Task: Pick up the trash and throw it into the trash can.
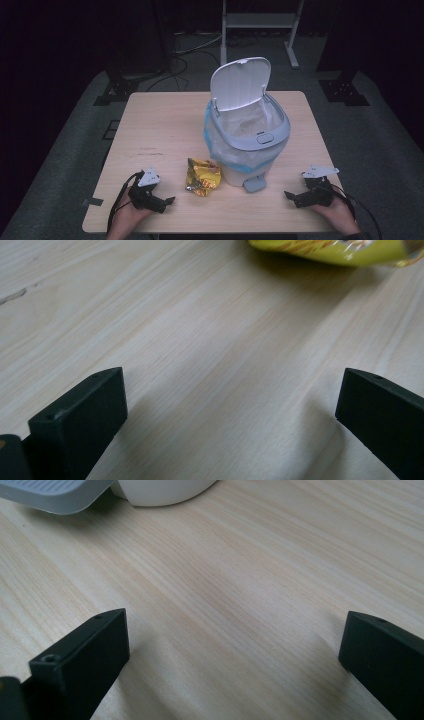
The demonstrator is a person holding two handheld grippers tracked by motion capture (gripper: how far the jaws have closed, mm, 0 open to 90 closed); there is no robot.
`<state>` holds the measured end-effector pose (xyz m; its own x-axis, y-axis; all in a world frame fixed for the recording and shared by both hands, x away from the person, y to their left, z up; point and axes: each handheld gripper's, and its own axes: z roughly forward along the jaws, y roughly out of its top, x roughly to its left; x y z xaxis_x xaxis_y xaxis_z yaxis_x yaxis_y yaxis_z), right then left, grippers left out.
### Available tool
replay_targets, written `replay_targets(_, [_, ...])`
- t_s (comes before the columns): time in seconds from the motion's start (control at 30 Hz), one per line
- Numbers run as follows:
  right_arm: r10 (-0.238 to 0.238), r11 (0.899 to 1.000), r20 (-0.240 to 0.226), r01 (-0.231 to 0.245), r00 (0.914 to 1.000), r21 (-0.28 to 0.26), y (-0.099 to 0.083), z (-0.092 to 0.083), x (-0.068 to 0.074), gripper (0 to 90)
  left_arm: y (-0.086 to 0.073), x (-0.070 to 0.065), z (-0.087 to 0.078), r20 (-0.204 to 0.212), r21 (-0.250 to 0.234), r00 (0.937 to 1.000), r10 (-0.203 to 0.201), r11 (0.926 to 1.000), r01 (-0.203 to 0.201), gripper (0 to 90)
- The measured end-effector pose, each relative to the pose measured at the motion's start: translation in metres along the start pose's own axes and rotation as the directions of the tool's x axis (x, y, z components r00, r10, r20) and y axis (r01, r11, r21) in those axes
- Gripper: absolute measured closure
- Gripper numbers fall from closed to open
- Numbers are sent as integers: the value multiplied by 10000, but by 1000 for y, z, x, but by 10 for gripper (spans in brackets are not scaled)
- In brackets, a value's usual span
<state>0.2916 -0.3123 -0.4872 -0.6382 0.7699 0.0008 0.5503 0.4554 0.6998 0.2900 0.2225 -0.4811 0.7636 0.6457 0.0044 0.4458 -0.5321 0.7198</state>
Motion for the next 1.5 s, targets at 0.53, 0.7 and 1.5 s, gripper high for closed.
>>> replay_targets(0.53, [86,9998,20,-86,10000,-162,-1,2,-1,0,25,-12,-7,420,-898,9990,164,9959,-126,0])
replay_targets(0.7, [91,9998,23,-91,10000,-163,-1,2,-1,0,36,-15,-9,641,-1240,9978,175,9922,-94,0])
replay_targets(1.5, [90,9998,24,-90,10000,-164,-1,2,-1,0,82,-10,-1,935,-2067,9951,331,9783,-132,55])
